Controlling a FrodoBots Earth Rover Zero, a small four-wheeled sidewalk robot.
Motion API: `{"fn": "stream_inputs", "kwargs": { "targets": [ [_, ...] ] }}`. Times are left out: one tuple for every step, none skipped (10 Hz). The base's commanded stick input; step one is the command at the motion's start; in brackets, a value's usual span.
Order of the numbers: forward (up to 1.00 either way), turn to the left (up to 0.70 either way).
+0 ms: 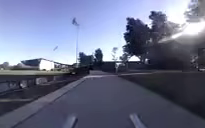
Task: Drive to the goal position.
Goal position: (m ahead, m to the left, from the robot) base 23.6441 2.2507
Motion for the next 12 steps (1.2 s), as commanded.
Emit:
{"fn": "stream_inputs", "kwargs": {
  "targets": [
    [1.0, 0.0],
    [1.0, 0.0],
    [1.0, 0.0],
    [1.0, -0.26],
    [1.0, -0.14],
    [1.0, -0.03],
    [1.0, 0.0],
    [1.0, 0.0],
    [1.0, 0.0],
    [1.0, 0.0],
    [1.0, 0.0],
    [1.0, 0.0]
  ]
}}
